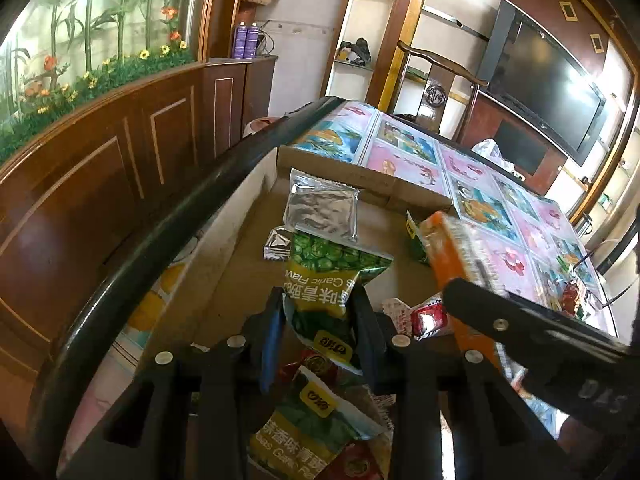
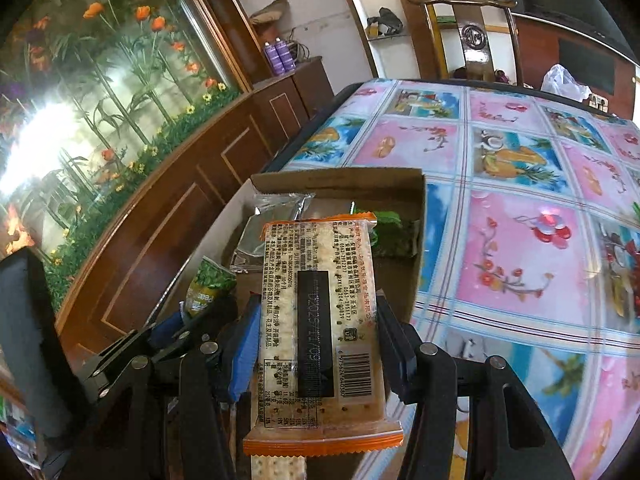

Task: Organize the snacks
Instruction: 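Carry the green peas bag and cracker pack over the cardboard box with both grippers, then open both grippers to drop the peas bag and cracker pack into the box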

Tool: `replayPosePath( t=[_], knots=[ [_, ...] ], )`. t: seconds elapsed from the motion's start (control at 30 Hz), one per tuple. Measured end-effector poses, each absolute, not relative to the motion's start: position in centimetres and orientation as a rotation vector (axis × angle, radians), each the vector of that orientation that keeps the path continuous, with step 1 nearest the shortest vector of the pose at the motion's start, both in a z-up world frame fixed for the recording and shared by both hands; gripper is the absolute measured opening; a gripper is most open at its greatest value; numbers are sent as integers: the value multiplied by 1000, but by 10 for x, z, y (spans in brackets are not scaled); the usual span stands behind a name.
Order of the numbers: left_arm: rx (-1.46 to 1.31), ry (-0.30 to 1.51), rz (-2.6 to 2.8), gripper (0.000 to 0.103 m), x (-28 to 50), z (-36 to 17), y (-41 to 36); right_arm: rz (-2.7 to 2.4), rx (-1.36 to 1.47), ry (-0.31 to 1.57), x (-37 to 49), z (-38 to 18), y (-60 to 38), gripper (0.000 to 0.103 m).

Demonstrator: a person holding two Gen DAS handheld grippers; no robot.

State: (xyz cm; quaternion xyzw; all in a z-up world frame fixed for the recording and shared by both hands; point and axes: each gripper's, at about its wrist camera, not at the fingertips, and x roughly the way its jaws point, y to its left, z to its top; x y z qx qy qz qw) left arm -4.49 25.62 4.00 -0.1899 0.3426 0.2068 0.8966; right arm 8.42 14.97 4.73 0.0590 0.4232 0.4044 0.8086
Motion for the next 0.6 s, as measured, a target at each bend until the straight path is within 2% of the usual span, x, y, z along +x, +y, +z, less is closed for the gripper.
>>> replayPosePath(
  t=[0.5, 0.57, 0.6],
  knots=[
    [-360, 720, 455, 32, -42, 35, 255, 897, 184, 940, 89, 36, 154, 60],
    [-372, 718, 453, 36, -42, 35, 256, 899, 189, 932, 88, 39, 152, 60],
    [-376, 714, 453, 41, -43, 35, 257, 900, 193, 927, 87, 41, 151, 60]
  ],
)
